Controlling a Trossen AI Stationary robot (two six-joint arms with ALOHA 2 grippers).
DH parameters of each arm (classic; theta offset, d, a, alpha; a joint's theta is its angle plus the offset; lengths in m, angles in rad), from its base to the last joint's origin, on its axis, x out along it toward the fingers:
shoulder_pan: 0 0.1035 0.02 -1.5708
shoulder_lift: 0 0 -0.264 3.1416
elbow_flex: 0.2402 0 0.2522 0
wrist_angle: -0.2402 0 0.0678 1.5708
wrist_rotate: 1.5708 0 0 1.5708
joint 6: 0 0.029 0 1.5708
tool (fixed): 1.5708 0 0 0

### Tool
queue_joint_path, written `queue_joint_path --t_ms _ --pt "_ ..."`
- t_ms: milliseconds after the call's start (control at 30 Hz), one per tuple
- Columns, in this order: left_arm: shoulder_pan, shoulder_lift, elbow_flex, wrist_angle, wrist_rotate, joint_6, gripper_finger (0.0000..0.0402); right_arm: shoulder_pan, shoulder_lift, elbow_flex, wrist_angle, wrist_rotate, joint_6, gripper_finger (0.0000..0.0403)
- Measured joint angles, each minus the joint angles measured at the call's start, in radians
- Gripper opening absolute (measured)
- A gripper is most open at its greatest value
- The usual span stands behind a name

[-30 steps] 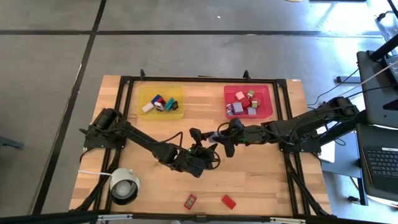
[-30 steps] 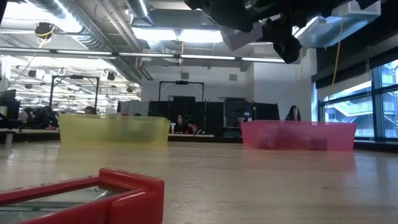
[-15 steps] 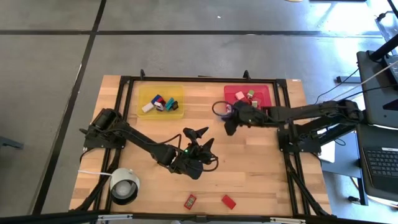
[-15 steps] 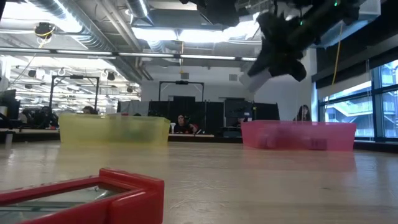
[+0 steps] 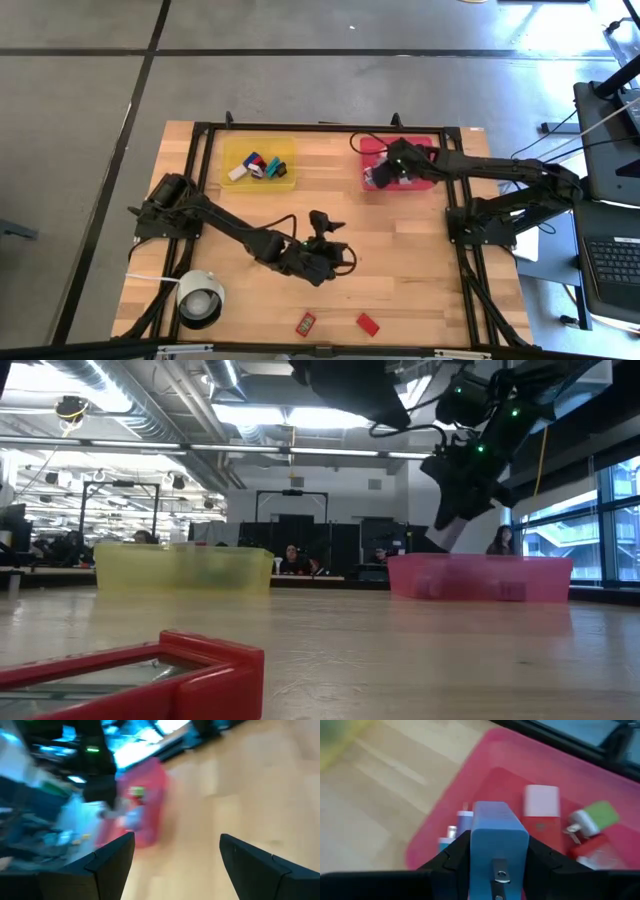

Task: Pick & Place Office items
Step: Put the purple charger adapter into the red bin

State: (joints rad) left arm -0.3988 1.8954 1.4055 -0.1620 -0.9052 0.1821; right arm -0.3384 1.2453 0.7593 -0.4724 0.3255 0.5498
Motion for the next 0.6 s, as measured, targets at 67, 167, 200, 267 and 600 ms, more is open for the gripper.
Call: queue_joint_path --t_ms 67,167,200,267,600 --pt "0.007 0.0 0.0 -0.019 0.066 -0.036 0.029 -0.019 0.0 0.0 -0.02 0.017 -0.009 0.0127" --pt "0.016 0.0 0.0 -0.023 0.094 -0.066 0.029 -0.041 0.001 0.0 -0.042 0.029 -0.011 0.0127" --pt "0.018 0.0 0.0 -0.023 0.093 -0.071 0.029 -0.045 0.004 0.0 -0.049 0.03 -0.011 0.0127" --pt "0.024 0.0 0.0 -0.024 0.092 -0.081 0.029 -0.051 0.015 0.0 -0.073 0.031 -0.014 0.0127" --pt "0.043 0.0 0.0 -0.034 0.091 -0.144 0.029 -0.057 0.124 0.0 -0.131 0.033 -0.019 0.0127"
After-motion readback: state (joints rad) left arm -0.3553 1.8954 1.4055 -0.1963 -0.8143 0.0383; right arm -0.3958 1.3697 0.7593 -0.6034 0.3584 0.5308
